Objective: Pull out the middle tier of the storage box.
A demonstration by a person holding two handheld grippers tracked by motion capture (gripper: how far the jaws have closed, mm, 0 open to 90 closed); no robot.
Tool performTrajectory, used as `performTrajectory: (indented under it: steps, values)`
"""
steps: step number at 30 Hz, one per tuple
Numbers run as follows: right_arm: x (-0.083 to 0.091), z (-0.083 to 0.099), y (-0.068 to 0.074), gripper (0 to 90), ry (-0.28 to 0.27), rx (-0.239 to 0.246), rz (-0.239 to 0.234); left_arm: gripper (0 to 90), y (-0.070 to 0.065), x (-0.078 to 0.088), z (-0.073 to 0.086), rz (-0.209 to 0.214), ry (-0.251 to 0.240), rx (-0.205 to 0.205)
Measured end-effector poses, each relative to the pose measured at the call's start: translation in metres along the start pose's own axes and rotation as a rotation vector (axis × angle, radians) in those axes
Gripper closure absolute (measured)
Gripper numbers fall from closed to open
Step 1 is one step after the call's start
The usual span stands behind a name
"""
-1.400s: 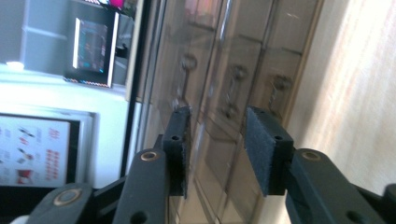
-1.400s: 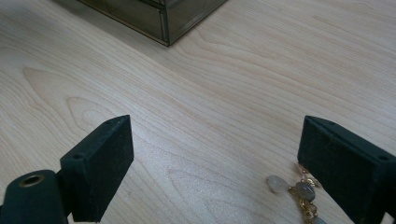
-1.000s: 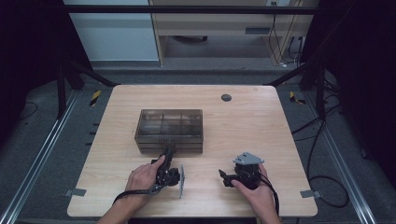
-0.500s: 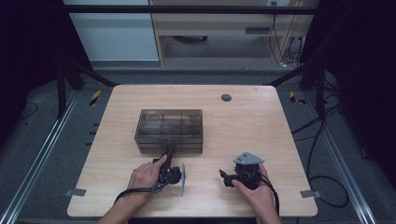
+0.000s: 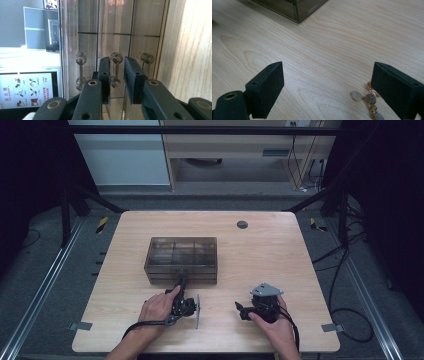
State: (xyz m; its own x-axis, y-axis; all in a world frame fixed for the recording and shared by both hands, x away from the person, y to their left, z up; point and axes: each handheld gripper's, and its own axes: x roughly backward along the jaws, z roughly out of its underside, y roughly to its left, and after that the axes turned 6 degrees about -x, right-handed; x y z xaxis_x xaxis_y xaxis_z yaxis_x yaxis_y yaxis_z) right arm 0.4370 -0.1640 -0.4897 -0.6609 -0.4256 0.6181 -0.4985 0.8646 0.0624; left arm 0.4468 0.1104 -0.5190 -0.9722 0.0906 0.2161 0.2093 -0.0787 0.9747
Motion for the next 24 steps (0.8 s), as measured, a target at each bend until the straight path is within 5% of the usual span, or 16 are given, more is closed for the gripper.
performTrajectory:
  steps: [24]
  values:
    - [-0.0012, 0.0008, 0.0005, 12.8, 0.013, 0.003, -0.005, 80.8, -0.0034, -0.0020, 0.0017, -0.018, -0.008, -0.002]
